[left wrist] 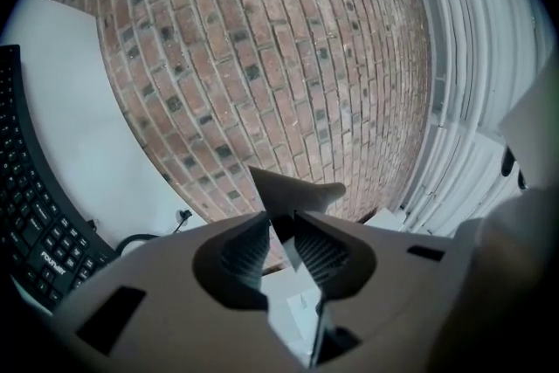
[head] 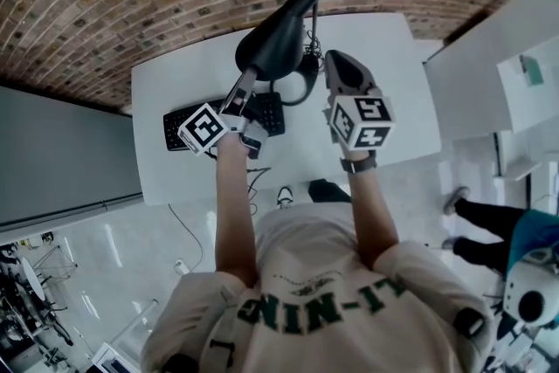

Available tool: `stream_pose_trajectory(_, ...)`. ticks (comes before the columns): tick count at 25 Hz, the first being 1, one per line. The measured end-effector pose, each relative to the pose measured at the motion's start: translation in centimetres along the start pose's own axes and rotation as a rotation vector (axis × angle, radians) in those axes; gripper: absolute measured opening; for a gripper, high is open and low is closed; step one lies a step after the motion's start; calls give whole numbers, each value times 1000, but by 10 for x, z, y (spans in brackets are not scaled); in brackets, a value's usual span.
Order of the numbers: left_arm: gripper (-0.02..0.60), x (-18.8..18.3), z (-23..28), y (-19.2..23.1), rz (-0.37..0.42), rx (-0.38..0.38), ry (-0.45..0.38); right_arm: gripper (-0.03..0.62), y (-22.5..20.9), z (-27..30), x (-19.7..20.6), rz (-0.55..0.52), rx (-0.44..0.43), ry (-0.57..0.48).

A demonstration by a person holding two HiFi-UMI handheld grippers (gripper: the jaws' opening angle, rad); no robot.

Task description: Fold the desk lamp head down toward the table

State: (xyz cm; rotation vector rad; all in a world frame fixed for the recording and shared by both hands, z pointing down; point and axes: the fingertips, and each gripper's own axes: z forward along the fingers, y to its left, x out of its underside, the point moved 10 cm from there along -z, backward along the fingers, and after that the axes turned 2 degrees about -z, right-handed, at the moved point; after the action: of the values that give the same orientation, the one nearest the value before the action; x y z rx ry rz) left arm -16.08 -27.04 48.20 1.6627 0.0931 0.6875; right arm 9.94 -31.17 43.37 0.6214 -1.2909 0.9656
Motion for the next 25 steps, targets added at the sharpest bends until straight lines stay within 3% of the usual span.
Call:
stream_pose_trajectory(3, 90, 0, 4, 10, 28, -36, 23, 5, -6, 3, 3, 5, 10, 9)
stream_pose_trajectory(7, 94, 12, 20, 18, -80, 29, 28, 5, -13, 7, 12, 15, 18, 26)
stream_pose_trajectory(14, 94, 22, 34, 45, -85, -44, 64, 5, -28, 12, 20, 40, 43, 49)
stream_pose_trajectory(19, 97, 26, 41, 46, -142, -4, 27, 5, -37, 7, 24, 50, 64, 58)
stream_pose_trajectory(25, 97, 24, 43, 47, -150, 17, 10, 5, -48, -1, 26, 55, 89, 53)
